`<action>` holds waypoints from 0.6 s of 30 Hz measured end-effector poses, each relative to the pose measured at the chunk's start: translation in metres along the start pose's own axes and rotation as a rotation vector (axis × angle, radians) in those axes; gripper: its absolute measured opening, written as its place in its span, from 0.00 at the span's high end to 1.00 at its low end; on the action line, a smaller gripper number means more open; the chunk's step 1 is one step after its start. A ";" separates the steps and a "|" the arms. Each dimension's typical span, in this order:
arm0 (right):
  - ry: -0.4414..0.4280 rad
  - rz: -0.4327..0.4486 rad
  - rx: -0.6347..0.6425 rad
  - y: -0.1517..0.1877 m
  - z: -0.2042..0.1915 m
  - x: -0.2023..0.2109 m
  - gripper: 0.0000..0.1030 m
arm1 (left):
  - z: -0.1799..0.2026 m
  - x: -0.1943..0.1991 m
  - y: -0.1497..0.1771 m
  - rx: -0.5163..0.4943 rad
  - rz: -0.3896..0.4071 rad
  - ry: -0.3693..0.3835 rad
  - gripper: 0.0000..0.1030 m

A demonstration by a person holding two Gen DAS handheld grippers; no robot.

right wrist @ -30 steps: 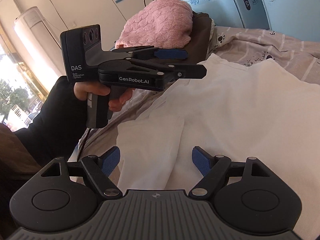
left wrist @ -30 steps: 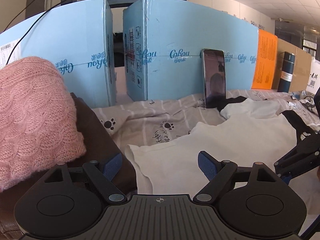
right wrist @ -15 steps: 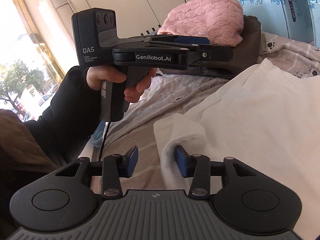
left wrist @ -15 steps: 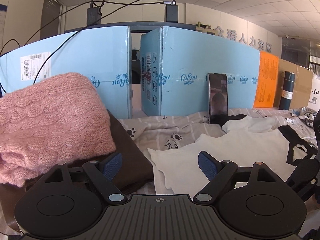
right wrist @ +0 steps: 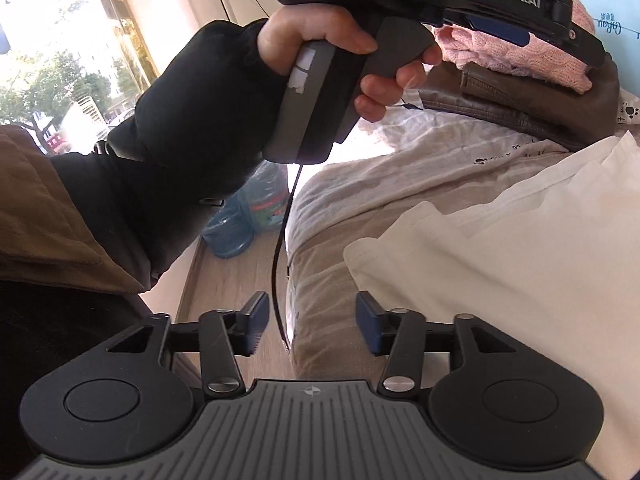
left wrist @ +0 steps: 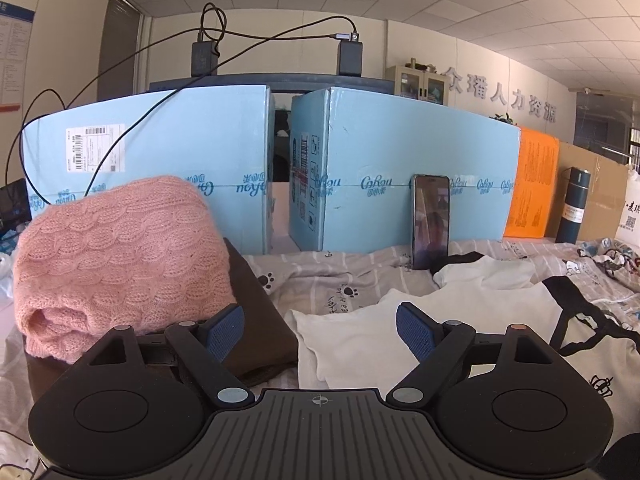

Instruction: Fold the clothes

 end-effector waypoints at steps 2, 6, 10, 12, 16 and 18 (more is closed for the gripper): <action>0.031 0.065 -0.001 0.002 0.000 0.024 0.37 | 0.006 -0.002 -0.015 -0.022 0.006 -0.013 0.17; 0.235 0.244 -0.120 0.030 0.028 0.094 0.26 | 0.008 -0.028 -0.035 -0.011 -0.009 -0.013 0.17; 0.488 0.391 -0.376 0.080 0.082 0.168 0.26 | 0.007 -0.079 -0.038 -0.008 -0.097 -0.040 0.17; 0.620 0.461 -0.528 0.112 0.111 0.206 0.26 | 0.006 -0.105 -0.039 -0.006 -0.140 -0.054 0.18; 0.825 0.536 -0.824 0.182 0.173 0.260 0.26 | 0.013 -0.153 -0.035 -0.010 -0.250 -0.105 0.20; 0.871 0.555 -0.920 0.207 0.198 0.270 0.26 | 0.020 -0.172 -0.030 -0.065 -0.295 -0.156 0.24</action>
Point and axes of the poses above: each gripper's, at about its wrist camera, not at the fingertips, and x roughly against the way its jaws point, z to its right, y to its underside, the point moved 3 cm from there along -x, roughly the way its jaws point, and after that the axes turned 13 degrees about -z, right-handed, at the moved point
